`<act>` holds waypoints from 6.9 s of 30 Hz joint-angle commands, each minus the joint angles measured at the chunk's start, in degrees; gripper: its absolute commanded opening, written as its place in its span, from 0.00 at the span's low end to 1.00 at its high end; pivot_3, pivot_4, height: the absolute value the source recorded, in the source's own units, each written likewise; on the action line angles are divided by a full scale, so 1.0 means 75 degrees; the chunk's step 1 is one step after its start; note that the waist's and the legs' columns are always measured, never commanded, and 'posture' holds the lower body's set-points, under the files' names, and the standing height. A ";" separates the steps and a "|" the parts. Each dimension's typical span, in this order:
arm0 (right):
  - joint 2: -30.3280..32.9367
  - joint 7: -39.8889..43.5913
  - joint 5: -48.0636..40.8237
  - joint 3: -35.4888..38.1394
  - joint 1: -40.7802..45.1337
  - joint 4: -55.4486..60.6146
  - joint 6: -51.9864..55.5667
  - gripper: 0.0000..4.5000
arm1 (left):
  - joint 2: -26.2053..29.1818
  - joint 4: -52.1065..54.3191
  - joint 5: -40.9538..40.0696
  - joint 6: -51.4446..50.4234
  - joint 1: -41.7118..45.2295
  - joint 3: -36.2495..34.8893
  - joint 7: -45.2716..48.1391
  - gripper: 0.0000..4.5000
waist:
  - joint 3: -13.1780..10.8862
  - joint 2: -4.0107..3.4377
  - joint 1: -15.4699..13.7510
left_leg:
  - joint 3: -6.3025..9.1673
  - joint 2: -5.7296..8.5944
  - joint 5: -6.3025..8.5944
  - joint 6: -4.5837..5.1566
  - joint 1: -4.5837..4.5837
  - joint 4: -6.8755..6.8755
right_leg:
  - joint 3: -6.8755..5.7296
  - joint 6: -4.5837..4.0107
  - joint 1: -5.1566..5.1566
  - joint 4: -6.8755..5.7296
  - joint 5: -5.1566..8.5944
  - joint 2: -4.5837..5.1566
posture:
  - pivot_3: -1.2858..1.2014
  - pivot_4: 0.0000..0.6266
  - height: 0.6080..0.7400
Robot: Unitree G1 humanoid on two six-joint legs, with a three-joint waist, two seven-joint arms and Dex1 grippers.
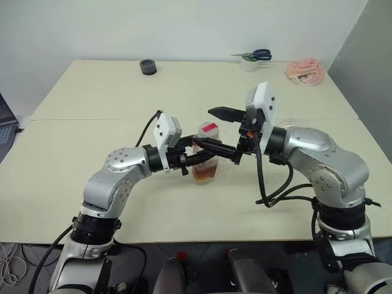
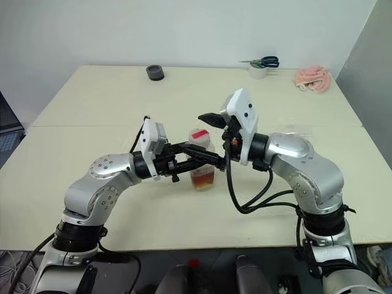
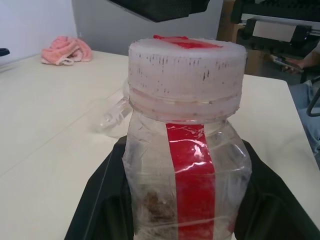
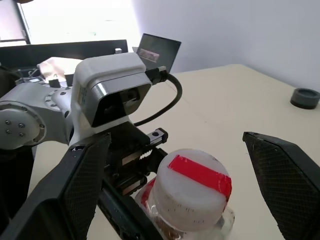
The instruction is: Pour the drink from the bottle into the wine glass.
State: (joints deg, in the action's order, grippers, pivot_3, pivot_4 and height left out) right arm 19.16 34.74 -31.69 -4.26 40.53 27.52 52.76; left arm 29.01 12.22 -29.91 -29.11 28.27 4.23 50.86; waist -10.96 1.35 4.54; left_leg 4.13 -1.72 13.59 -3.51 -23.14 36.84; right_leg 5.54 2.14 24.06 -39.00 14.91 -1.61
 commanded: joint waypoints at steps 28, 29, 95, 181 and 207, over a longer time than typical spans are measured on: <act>0.0184 -0.0710 0.0518 0.0172 0.0314 -0.1066 -0.0547 1.00 | 0.0041 0.0248 0.0046 0.0250 0.0146 -0.0220 0.0020 0.42 | 0.0000 0.0000 0.0011 | -0.0001 -0.0001 0.0000 0.0000 -0.0007 -0.0001 | -0.0001 0.0000 0.0005 0.0002 0.0000 -0.0001 | 0.52 0.24 1.00; 0.0243 -0.0675 0.0513 0.0199 0.0304 -0.1103 -0.0579 1.00 | 0.0044 0.0246 0.0047 0.0249 0.0149 -0.0217 0.0022 0.42 | 0.0000 0.0000 0.0010 | -0.0001 -0.0001 0.0000 0.0000 -0.0007 -0.0001 | -0.0002 0.0000 0.0005 0.0002 0.0000 -0.0001 | 0.52 0.24 1.00; 0.0847 0.5408 0.0335 -0.1149 0.1947 -0.5201 -0.3956 0.40 | -0.0071 -0.0057 0.0175 0.0400 0.0425 -0.0081 0.0113 0.42 | -0.0001 0.0000 0.0081 | -0.0020 -0.0010 0.0000 0.0003 0.0018 -0.0002 | 0.0012 0.0001 -0.0002 -0.0002 -0.0001 -0.0015 | 0.52 0.24 1.00; 0.1027 -0.0082 -0.1019 0.0545 0.0234 -0.0068 -0.0089 1.00 | -0.0484 -0.0436 0.0430 0.0902 0.0513 -0.0081 0.0167 0.42 | -0.0001 -0.0001 -0.0006 | 0.0001 0.0008 0.0000 0.0001 -0.0012 0.0009 | -0.0004 0.0003 0.0002 0.0000 -0.0001 0.0008 | 0.52 0.24 1.00; 0.0434 -0.0741 -0.0540 -0.0168 0.0433 -0.0515 -0.0032 0.40 | -0.0359 -0.0216 0.0412 0.0839 0.0337 -0.0132 0.0021 0.41 | -0.0001 -0.0001 -0.0017 | 0.0002 0.0008 0.0000 0.0001 -0.0015 0.0009 | -0.0005 0.0003 0.0003 0.0001 -0.0002 0.0007 | 0.52 0.24 1.00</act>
State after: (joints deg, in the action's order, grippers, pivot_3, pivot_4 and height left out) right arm 22.08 28.86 -36.19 -5.76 43.06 23.07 53.18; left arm 26.01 7.52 -26.29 -23.60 30.37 4.67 51.11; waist -10.96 1.34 4.41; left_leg 4.14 -1.67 13.59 -3.50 -23.25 36.91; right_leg 5.51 2.16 24.09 -38.99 14.90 -1.55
